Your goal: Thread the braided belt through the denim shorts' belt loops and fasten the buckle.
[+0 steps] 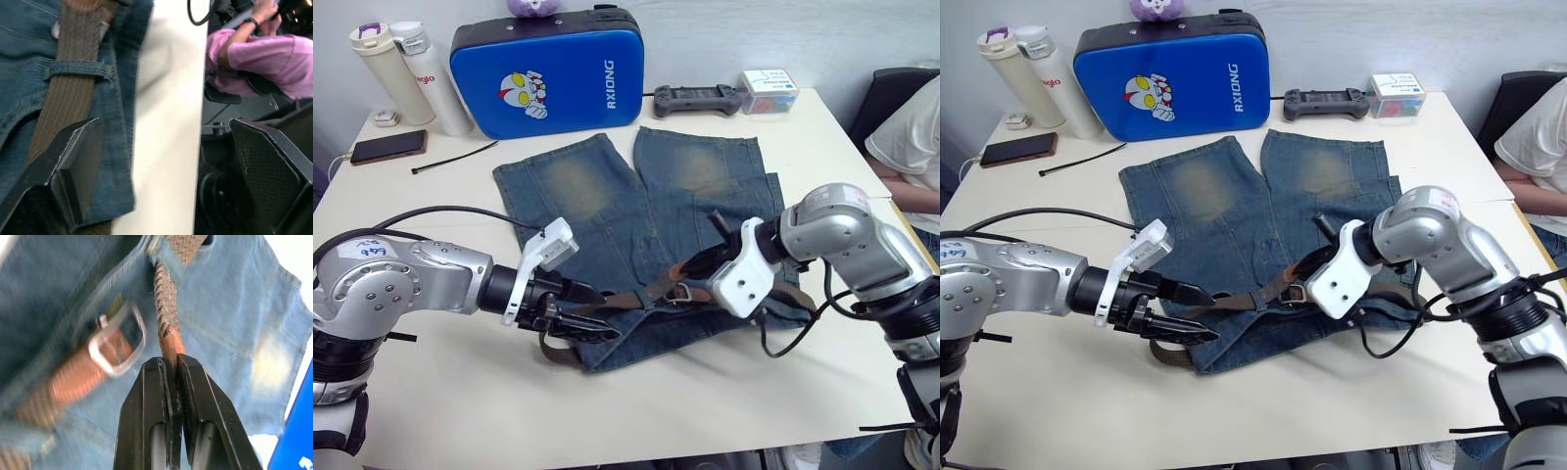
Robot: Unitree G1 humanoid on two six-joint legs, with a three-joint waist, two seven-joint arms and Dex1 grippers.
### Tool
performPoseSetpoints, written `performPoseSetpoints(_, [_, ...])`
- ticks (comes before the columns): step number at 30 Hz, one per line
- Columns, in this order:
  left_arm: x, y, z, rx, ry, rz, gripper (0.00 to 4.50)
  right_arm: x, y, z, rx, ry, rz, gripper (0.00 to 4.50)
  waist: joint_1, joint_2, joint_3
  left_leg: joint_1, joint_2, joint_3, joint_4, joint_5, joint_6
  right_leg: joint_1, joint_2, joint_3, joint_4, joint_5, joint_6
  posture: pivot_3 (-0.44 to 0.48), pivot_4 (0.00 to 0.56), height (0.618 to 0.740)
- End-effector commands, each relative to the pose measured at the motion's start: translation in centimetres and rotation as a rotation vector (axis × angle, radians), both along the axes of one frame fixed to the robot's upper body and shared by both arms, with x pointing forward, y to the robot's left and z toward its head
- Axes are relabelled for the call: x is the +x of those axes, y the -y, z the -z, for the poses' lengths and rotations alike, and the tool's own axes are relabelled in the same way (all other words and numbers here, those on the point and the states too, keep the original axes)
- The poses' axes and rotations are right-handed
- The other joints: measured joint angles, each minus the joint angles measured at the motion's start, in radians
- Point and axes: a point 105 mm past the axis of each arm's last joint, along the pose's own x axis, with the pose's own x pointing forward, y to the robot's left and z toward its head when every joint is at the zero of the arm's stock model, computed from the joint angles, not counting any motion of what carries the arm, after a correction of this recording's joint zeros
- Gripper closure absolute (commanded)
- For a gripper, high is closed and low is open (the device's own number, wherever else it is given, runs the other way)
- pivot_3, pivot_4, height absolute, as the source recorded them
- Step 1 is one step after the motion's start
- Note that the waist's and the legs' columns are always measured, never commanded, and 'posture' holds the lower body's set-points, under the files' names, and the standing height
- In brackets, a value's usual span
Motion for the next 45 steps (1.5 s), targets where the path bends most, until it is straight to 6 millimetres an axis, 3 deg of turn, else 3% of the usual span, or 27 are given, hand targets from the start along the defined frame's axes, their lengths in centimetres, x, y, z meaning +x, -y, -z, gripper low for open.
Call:
performPoseSetpoints(1, [0.5, 0.3, -0.7, -0.016, 0.051, 0.019, 0.07, 2.1, 3.8, -2.9, -0.036, 0.1, 0.094, 4.5, 0.0, 0.0, 0.0, -0.001, 0.0, 0.0, 0.0, 0.0, 0.0, -0.001, 0.0, 0.0, 0.0, 0.0, 0.0, 0.0, 0.15, 0.74])
performPoseSetpoints(4, [1.4, 0.4, -0.2, 0.006, 0.084, 0.004, 0.07, 2.8, 7.2, -4.7, -0.045, 0.118, 0.195, 4.5, 0.001, 0.0, 0.001, -0.002, 0.0, 0.0, 0.001, 0.0, 0.0, -0.001, 0.0, 0.0, 0.0, 0.0, 0.0, 0.0, 0.15, 0.74])
performPoseSetpoints(7, [1.4, 0.5, 0.1, 0.016, 0.09, 0.031, 0.07, 2.5, 8.5, -5.8, -0.028, 0.108, 0.225, 4.5, -0.001, 0.0, 0.001, -0.002, 0.0, 0.001, 0.001, 0.0, 0.0, -0.002, 0.0, 0.001, 0.0, 0.0, 0.0, 0.0, 0.15, 0.74])
performPoseSetpoints(11, [2.1, 1.1, 0.0, 0.02, 0.133, 0.06, 0.07, 1.9, 8.5, -6.7, 0.015, 0.055, 0.251, 4.5, -0.005, 0.001, 0.001, -0.002, 0.001, 0.002, 0.001, 0.0, 0.0, -0.002, 0.001, 0.002, 0.001, 0.0, 0.0, 0.0, 0.15, 0.74])
performPoseSetpoints(13, [3.7, 2.3, -0.9, -0.026, 0.211, 0.034, 0.07, 1.6, 8.3, -6.7, 0.051, 0.022, 0.263, 4.5, -0.001, 0.001, 0.001, -0.002, 0.001, 0.002, 0.001, 0.0, 0.0, -0.003, 0.001, 0.002, 0.002, 0.0, 0.0, 0.0, 0.15, 0.74])
performPoseSetpoints(15, [5.1, 4.3, -1.6, -0.056, 0.334, 0.033, 0.07, 1.4, 7.8, -6.6, 0.107, -0.04, 0.307, 4.5, 0.007, 0.001, 0.001, -0.002, 0.001, 0.001, 0.003, 0.0, 0.0, -0.002, 0.001, 0.001, 0.003, 0.0, 0.0, 0.0, 0.15, 0.74])
performPoseSetpoints(18, [5.7, 6.8, -2.0, -0.072, 0.451, 0.068, 0.07, 1.2, 7.4, -6.5, 0.163, -0.105, 0.362, 4.5, 0.018, 0.001, 0.001, -0.005, 0.001, 0.001, 0.007, 0.0, 0.001, -0.003, 0.001, 0.001, 0.003, 0.0, 0.001, 0.0, 0.15, 0.74])
performPoseSetpoints(25, [7.5, 11.2, -1.5, -0.036, 0.652, 0.059, 0.07, 1.0, 7.9, -6.4, 0.227, -0.204, 0.509, 4.5, 0.027, 0.001, 0.001, -0.014, 0.0, 0.001, 0.015, -0.001, 0.002, -0.01, 0.001, 0.001, 0.009, 0.001, 0.001, 0.0, 0.15, 0.74])
performPoseSetpoints(33, [8.9, 13.8, -1.1, 0.016, 0.778, 0.04, 0.07, 0.8, 7.6, -7.1, 0.371, -0.331, 0.634, 4.5, 0.026, 0.001, 0.001, -0.014, 0.0, 0.002, 0.016, -0.001, 0.002, -0.011, 0.001, 0.001, 0.013, 0.001, 0.001, 0.0, 0.15, 0.74])
performPoseSetpoints(36, [8.9, 14.5, -1.5, -0.029, 0.757, 0.021, 0.88, 0.6, 7.5, -6.9, 0.383, -0.342, 0.646, 4.5, 0.028, 0.001, 0.001, -0.014, 0.0, 0.002, 0.016, -0.001, 0.002, -0.011, 0.001, 0.001, 0.014, 0.001, 0.001, 0.0, 0.15, 0.74])
performPoseSetpoints(45, [9.7, 14.2, -1.8, -0.056, 0.739, -0.034, 4.49, 0.3, 6.6, -5.9, 0.445, -0.403, 0.658, 4.5, 0.028, 0.001, 0.001, -0.014, 0.0, 0.002, 0.017, -0.001, 0.002, -0.011, 0.0, 0.002, 0.015, 0.001, 0.001, 0.0, 0.15, 0.74])
